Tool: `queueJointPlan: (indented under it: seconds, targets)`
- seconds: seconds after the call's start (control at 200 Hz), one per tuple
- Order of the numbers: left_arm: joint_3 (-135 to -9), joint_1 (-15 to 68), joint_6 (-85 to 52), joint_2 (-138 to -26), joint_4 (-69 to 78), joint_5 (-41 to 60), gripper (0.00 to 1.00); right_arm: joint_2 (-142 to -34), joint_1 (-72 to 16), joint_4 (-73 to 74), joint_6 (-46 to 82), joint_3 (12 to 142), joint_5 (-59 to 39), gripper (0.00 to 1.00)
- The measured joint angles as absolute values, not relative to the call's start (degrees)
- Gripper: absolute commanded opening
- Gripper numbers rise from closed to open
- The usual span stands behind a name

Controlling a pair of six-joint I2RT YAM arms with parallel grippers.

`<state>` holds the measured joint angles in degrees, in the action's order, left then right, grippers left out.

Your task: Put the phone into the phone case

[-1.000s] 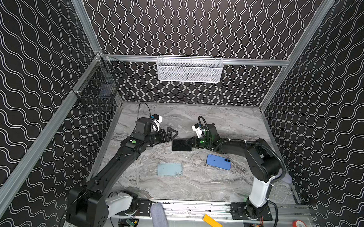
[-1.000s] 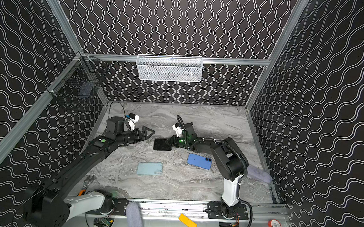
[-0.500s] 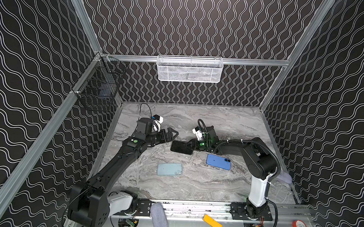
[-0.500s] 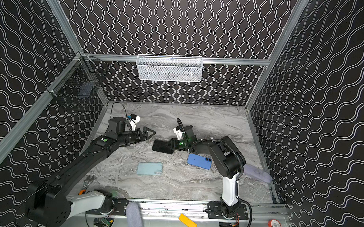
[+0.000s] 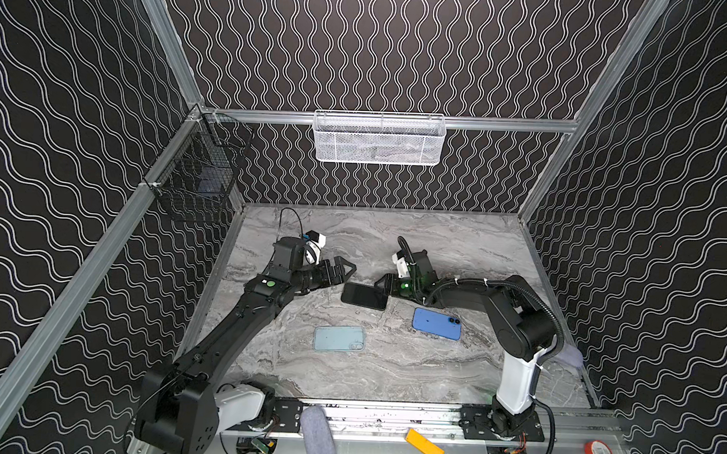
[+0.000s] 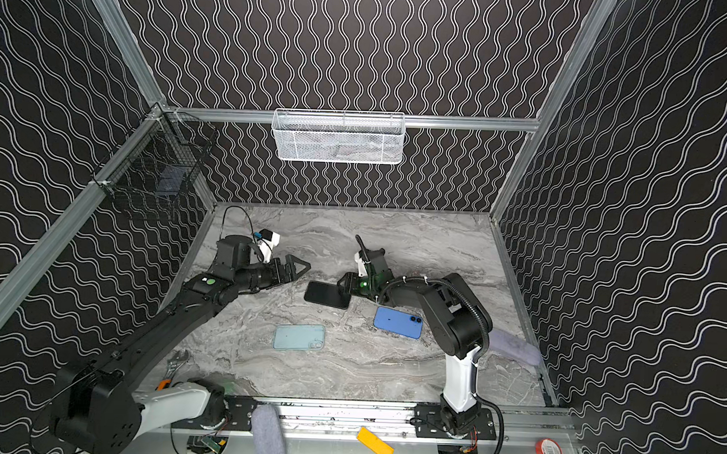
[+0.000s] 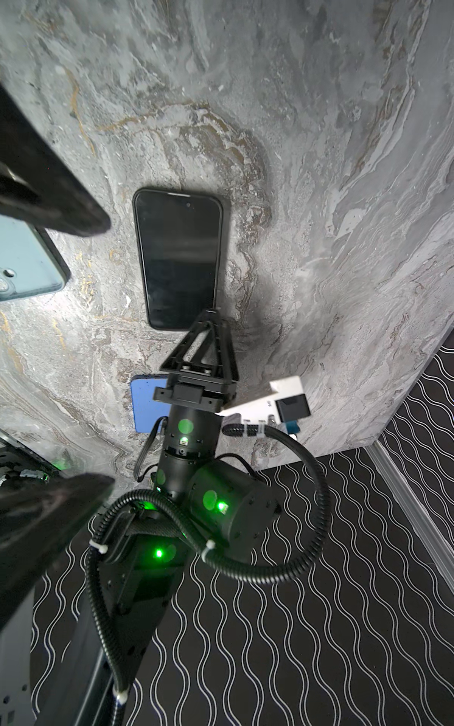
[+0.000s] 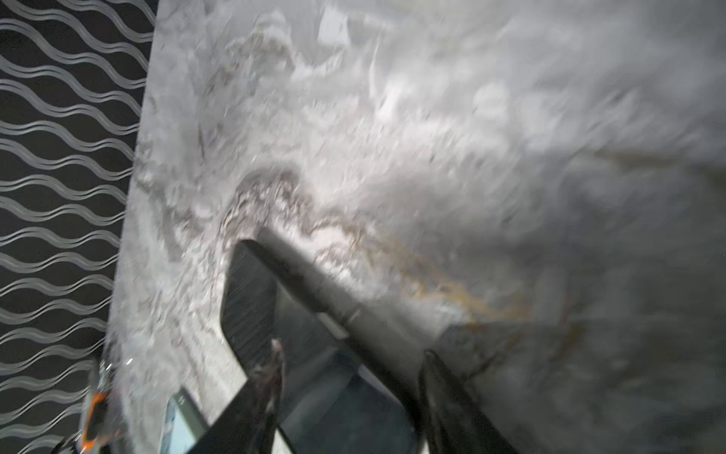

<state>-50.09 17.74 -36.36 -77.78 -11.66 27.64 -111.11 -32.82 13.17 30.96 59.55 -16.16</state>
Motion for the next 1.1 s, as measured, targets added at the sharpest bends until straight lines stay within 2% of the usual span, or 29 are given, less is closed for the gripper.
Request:
queueJointPlan:
  seconds: [0.17, 0.395, 0.551, 0.686, 0.846, 1.096]
  targets:
    - [-50.11, 17.74, -36.29, -76.82, -12.25, 27.16, 0.98, -107.57, -32.18, 8.88, 30.06, 59.24, -9.23, 0.70]
    - [-53.04, 18.44, -33.04, -75.96, -17.34, 26.20, 0.99, -90.30, -29.15, 4.03, 29.47, 52.64, -5.52, 0.81]
    - [-58.04, 27.55, -29.34, -79.77, -21.71, 25.26, 0.99, -77.23, -27.59, -7.07, 30.30, 49.65, -0.49, 0.93]
    - [-61.73, 36.86, -27.99, -86.89, -22.22, 25.89, 0.99, -67.59, -25.82, -17.89, 32.86, 44.21, 3.20, 0.93]
    - [-62.61, 41.06, -30.50, -95.72, -18.79, 29.87, 0.98, -58.70, -21.19, -26.00, 36.67, 37.50, 4.21, 0.98]
    - [-62.67, 43.83, -38.00, -106.59, -8.49, 35.24, 0.98, -57.08, -12.58, -27.29, 38.61, 29.69, 0.78, 0.98]
